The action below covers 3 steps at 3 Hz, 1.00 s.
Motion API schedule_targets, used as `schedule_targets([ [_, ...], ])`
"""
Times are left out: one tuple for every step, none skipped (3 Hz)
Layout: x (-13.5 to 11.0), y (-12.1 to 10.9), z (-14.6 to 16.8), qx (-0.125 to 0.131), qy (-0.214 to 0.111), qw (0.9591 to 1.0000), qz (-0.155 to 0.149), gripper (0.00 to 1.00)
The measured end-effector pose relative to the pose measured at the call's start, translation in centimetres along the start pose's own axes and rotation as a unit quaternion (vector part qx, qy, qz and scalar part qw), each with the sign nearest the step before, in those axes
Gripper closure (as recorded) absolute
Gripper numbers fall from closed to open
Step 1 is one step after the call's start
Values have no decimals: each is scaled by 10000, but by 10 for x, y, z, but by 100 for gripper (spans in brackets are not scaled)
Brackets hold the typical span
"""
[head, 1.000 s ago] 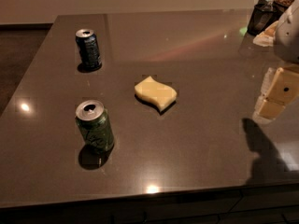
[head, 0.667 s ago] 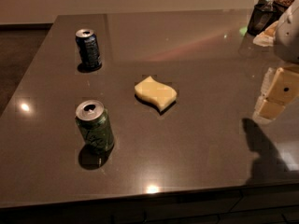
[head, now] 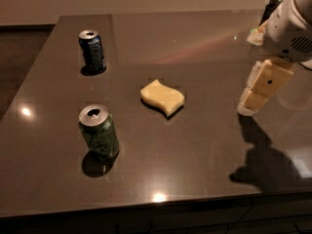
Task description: Move sponge near pepsi can
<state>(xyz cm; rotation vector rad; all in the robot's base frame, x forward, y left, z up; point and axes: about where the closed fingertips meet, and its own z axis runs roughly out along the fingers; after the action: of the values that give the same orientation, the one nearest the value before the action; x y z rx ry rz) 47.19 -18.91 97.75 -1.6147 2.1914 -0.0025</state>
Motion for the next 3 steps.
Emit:
schedule_targets([
  [-23,-18,31,-69,-277,9992,291,0],
  [-53,-24,60,-177,-541,9975,428,0],
  [-81,-20,88,-313,-647,9966,396,0],
])
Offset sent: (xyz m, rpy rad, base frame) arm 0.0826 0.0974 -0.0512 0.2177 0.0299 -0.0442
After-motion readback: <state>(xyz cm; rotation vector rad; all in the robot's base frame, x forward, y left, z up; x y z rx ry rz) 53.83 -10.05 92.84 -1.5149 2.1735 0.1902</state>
